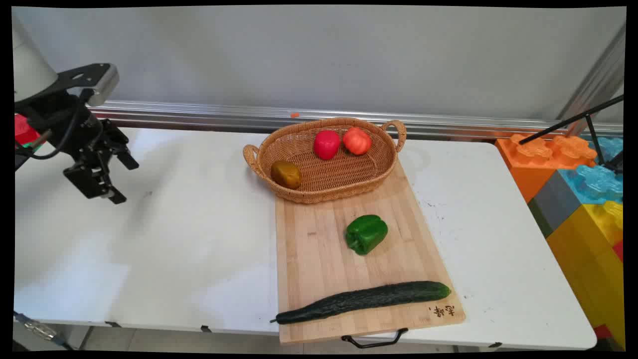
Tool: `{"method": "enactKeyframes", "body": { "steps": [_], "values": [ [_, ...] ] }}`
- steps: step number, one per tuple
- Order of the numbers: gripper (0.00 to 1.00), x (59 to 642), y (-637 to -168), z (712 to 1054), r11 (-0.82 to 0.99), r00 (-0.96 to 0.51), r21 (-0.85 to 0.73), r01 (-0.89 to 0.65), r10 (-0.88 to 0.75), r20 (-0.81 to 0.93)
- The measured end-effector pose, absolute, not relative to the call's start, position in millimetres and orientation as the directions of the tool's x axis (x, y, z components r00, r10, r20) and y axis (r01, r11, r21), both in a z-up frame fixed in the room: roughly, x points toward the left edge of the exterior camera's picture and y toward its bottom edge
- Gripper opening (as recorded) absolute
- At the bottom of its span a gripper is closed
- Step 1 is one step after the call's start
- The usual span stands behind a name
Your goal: Pick up the potato from the vegetable basket
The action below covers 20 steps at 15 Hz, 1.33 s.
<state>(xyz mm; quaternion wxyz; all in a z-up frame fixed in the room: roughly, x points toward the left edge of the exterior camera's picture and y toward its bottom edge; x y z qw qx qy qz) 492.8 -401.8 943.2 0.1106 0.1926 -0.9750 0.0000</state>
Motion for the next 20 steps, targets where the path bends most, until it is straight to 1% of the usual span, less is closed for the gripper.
{"method": "enactKeyframes", "body": {
  "steps": [4, 10, 14, 16, 20],
  "values": [
    [1.0, 466, -414, 939, 0.925, -0.891, 0.01, -0.38, -0.369, 0.264],
    [1.0, 370, -449, 946, 0.923, -0.882, -0.108, -0.368, -0.31, 0.354],
    [1.0, 329, -475, 946, 0.918, -0.891, -0.184, -0.352, -0.269, 0.366],
    [1.0, 318, -486, 942, 0.917, -0.901, -0.206, -0.342, -0.257, 0.351],
    [1.0, 296, -516, 919, 0.932, -0.934, -0.244, -0.268, -0.189, 0.302]
  ]
}}
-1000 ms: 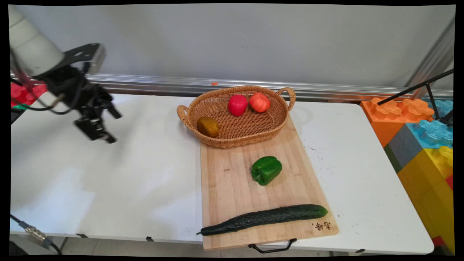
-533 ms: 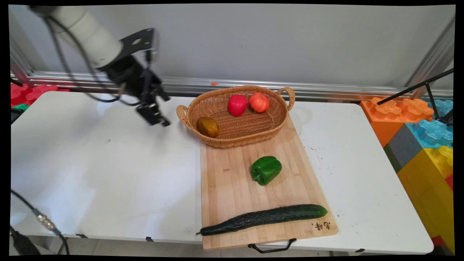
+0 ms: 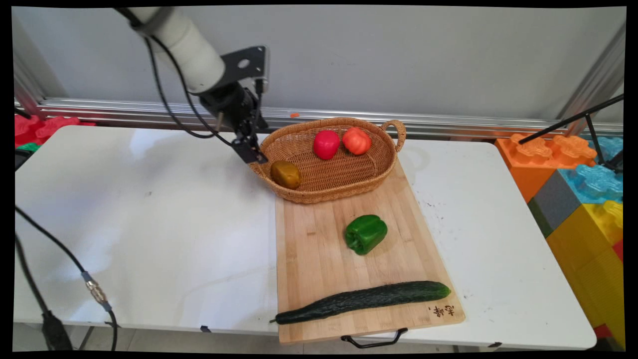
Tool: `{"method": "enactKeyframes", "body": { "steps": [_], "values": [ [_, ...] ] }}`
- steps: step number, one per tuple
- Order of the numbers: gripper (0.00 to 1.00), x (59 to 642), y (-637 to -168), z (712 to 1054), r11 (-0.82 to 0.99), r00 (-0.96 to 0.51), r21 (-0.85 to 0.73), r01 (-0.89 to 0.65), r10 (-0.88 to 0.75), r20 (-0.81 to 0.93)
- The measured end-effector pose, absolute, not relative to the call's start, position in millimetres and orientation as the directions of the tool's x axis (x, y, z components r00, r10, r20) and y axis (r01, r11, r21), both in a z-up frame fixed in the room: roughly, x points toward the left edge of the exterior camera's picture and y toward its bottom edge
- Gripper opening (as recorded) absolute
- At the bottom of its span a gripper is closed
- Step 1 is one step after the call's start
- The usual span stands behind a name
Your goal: Pick up the potato from the vegetable basket
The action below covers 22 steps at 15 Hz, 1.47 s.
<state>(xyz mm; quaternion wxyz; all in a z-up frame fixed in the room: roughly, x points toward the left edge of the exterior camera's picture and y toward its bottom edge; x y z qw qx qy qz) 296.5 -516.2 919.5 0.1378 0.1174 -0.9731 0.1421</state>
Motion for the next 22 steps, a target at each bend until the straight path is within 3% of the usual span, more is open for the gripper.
{"method": "enactKeyframes", "body": {
  "steps": [10, 21, 22],
  "values": [
    [1.0, 250, -569, 853, 0.972, -0.977, -0.232, -0.024, 0.026, 0.21],
    [1.0, 234, -597, 817, 0.973, -0.983, -0.213, 0.084, 0.116, 0.141],
    [0.0, 232, -599, 815, 0.973, -0.983, -0.212, 0.087, 0.118, 0.142]
  ]
}}
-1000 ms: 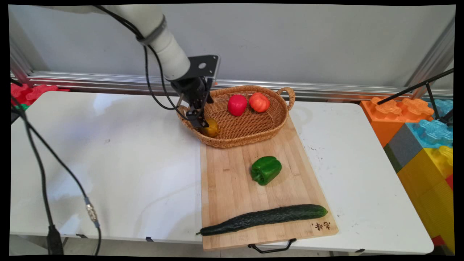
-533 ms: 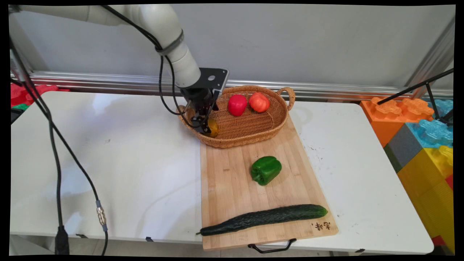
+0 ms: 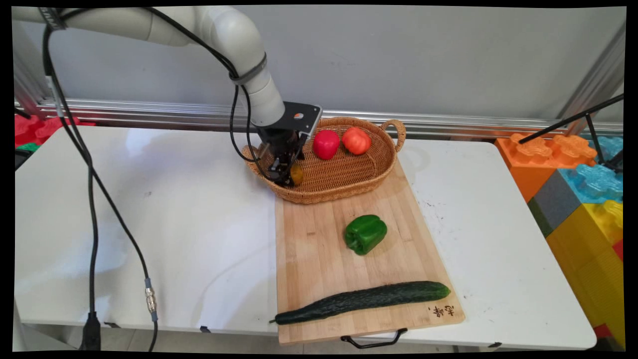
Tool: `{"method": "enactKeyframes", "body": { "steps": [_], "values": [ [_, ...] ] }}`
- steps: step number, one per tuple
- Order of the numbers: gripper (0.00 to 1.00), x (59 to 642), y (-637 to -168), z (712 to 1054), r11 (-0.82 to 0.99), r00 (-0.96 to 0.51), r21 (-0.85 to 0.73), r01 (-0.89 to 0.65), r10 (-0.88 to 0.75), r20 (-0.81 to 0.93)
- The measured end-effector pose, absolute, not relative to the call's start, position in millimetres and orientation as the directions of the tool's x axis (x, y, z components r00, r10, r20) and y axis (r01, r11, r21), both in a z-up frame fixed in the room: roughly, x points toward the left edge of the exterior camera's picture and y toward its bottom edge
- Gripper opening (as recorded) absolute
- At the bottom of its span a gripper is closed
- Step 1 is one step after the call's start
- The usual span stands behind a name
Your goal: Pick up the potato from the vegetable basket, then place the picked object on the cutting board
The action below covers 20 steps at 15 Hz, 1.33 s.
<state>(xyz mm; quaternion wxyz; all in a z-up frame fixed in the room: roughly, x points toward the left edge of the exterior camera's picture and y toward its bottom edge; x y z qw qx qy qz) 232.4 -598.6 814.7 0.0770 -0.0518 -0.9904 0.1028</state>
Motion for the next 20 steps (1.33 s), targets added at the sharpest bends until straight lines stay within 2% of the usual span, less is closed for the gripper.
{"method": "enactKeyframes", "body": {
  "steps": [5, 9, 15, 20],
  "values": [
    [0.0, 224, -603, 815, 0.973, -0.982, -0.218, 0.074, 0.109, 0.153],
    [0.0, 217, -602, 828, 0.969, -0.982, -0.244, 0.035, 0.078, 0.171],
    [0.0, 200, -585, 879, 0.945, -0.964, -0.313, -0.097, -0.012, 0.265],
    [0.0, 183, -555, 915, 0.948, -0.927, -0.259, -0.187, -0.083, 0.366]
  ]
}}
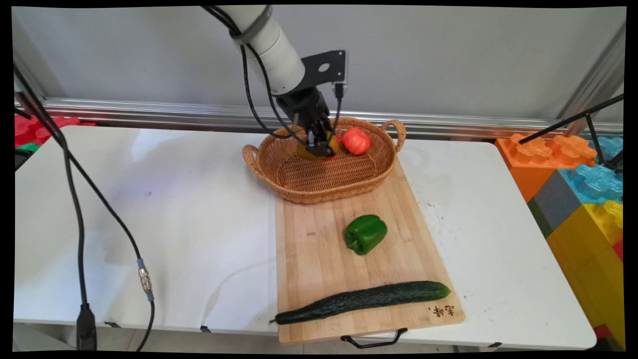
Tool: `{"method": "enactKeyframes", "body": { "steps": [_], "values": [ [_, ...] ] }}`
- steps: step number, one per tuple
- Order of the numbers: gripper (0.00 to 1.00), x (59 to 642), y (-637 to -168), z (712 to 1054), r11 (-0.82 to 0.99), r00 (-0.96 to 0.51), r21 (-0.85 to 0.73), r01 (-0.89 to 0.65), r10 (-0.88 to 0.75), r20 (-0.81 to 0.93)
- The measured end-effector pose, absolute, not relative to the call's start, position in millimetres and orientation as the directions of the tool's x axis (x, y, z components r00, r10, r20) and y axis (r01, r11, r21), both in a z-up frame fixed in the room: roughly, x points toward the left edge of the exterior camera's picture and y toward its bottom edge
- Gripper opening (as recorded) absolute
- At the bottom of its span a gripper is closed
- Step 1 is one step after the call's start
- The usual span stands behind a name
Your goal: Place the picked object on the cutting board
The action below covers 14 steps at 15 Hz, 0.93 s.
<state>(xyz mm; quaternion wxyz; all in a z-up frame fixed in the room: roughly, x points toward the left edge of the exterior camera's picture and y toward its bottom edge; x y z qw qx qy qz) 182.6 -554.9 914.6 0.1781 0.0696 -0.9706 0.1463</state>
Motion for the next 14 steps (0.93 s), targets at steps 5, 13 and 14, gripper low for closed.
{"method": "enactKeyframes", "body": {
  "steps": [5, 13, 14],
  "values": [
    [0.0, 166, -502, 933, 0.963, -0.865, -0.064, -0.263, -0.206, 0.458],
    [0.0, 170, -455, 896, 0.93, -0.816, 0.107, -0.351, -0.36, 0.452],
    [0.0, 172, -452, 885, 0.925, -0.816, 0.114, -0.362, -0.373, 0.442]
  ]
}}
